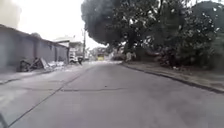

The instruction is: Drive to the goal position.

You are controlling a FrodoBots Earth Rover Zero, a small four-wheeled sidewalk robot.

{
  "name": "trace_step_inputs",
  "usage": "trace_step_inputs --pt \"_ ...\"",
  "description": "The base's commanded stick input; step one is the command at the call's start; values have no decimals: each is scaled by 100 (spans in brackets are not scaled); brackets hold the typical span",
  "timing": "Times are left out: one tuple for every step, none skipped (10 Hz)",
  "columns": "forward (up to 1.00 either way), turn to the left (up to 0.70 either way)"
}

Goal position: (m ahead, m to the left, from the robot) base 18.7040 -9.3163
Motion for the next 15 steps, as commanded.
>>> trace_step_inputs --pt "85 0" --pt "85 0" --pt "85 0" --pt "85 0" --pt "85 0" --pt "85 0" --pt "85 0" --pt "85 0" --pt "85 0" --pt "85 0" --pt "85 0" --pt "85 0" --pt "85 0" --pt "85 0" --pt "85 0"
